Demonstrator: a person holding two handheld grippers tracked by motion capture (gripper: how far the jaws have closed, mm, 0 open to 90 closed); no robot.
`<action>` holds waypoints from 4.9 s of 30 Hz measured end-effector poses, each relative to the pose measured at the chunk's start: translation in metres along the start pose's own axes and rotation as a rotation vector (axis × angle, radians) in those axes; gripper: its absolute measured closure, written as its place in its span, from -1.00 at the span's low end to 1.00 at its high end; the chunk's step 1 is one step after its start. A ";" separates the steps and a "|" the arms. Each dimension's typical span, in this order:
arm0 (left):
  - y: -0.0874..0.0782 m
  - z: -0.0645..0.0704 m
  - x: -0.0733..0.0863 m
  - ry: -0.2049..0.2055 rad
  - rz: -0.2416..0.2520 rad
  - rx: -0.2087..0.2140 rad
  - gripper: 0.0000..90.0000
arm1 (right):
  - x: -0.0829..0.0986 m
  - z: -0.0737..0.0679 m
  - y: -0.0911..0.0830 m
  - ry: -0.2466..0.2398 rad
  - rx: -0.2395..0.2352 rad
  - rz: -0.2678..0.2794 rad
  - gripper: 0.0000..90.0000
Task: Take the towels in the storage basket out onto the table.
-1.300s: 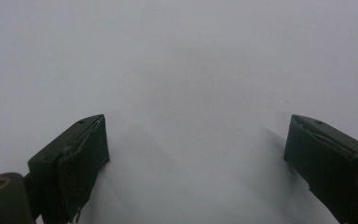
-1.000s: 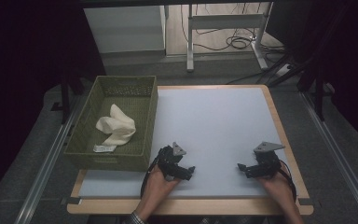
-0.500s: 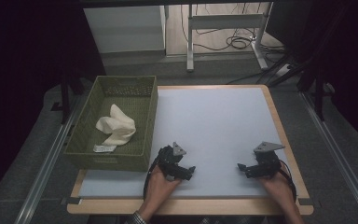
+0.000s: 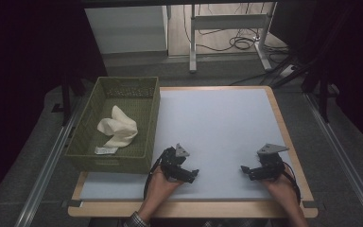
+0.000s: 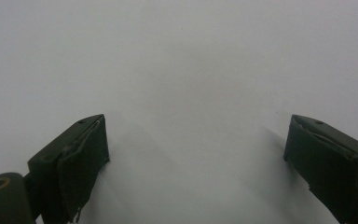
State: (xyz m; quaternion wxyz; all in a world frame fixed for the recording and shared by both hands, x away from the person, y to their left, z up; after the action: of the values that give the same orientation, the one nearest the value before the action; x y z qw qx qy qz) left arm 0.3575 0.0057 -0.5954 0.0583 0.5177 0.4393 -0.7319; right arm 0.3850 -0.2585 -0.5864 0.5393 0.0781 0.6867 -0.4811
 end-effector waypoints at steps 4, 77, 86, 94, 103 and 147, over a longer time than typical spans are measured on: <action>-0.001 0.003 -0.004 0.026 -0.008 0.009 -0.94 | 0.000 0.000 0.000 -0.001 0.000 0.000 -0.86; -0.086 -0.119 -0.129 0.056 0.034 -0.108 -0.95 | 0.000 0.000 0.000 -0.001 -0.001 0.005 -0.86; -0.110 -0.153 -0.122 0.019 0.057 -0.172 -0.95 | 0.000 0.000 0.000 -0.001 -0.001 0.004 -0.86; -0.117 -0.190 -0.100 -0.044 0.056 -0.216 -0.96 | 0.000 0.000 0.000 -0.001 -0.001 0.005 -0.86; -0.125 -0.235 -0.057 -0.125 -0.051 -0.304 -0.98 | 0.000 0.000 0.000 0.000 -0.002 0.005 -0.86; -0.108 -0.253 0.003 -0.373 -0.397 -0.150 0.55 | 0.000 0.000 0.000 0.000 -0.001 0.006 -0.86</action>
State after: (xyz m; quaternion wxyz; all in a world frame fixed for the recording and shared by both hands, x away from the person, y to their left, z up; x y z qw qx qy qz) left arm 0.4765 0.2500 -0.5548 0.0318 0.2720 0.5666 -0.7772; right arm 0.3852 -0.2583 -0.5865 0.5409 0.0799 0.6869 -0.4789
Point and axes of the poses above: each handheld gripper's, and its own axes: y roughly forward along the jaws, x roughly out of its underside, z roughly to its right, the point moved 8 cm from there along y, roughly forward along the jaws, and after that the axes turned 10 degrees about z, right-handed, at the moved point
